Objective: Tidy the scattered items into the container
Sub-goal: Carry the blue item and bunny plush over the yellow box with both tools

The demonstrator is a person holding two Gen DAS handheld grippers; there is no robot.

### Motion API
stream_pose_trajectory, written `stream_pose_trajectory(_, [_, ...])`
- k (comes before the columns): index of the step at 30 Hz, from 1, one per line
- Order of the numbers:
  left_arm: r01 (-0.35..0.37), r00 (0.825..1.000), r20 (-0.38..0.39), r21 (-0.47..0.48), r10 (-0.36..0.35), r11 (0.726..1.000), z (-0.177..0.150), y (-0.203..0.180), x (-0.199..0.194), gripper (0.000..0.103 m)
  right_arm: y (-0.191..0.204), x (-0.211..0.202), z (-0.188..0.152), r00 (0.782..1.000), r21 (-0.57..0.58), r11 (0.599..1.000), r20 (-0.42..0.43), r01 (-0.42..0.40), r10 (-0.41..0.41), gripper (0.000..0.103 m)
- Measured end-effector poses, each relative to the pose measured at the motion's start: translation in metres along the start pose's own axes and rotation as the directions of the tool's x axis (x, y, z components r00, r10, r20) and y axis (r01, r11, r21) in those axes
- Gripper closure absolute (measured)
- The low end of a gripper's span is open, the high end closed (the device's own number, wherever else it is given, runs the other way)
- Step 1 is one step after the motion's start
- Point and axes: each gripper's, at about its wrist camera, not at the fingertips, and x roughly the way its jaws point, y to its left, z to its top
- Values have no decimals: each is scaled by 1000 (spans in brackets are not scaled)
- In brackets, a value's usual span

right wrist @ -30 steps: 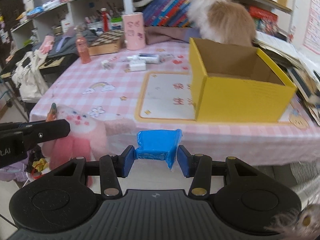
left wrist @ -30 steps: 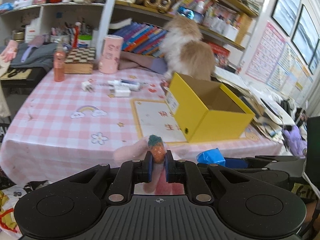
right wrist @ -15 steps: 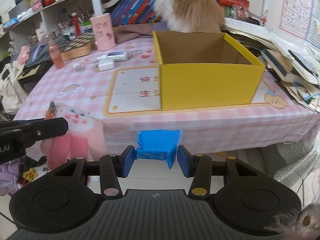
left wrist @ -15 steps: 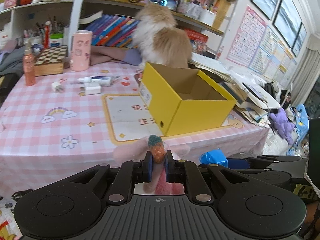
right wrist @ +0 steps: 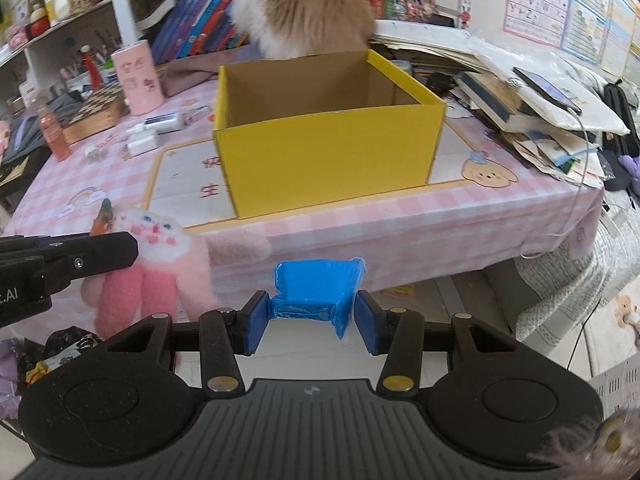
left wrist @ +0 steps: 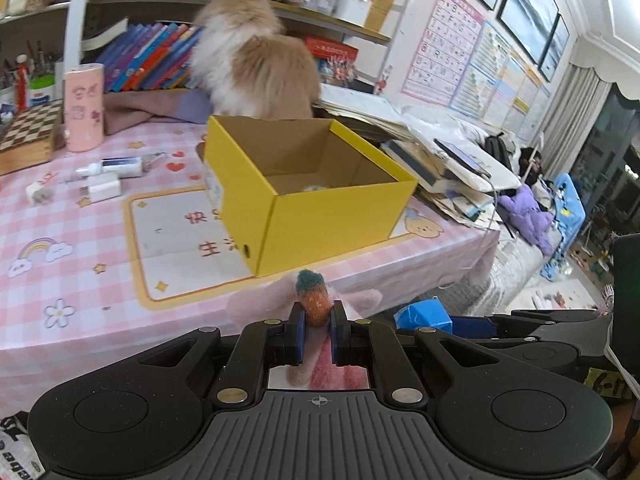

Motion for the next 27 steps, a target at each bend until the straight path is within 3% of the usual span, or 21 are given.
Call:
stream_pose_trajectory(15, [67, 998, 12, 51, -67, 996, 20, -23, 24, 92, -31, 5, 15, 999, 33, 999, 39, 12, -13, 59])
stream_pose_trajectory(27, [62, 982, 171, 93, -77, 994, 71, -30, 16, 92, -45, 4, 60, 990, -5, 1000, 143, -19, 19, 59])
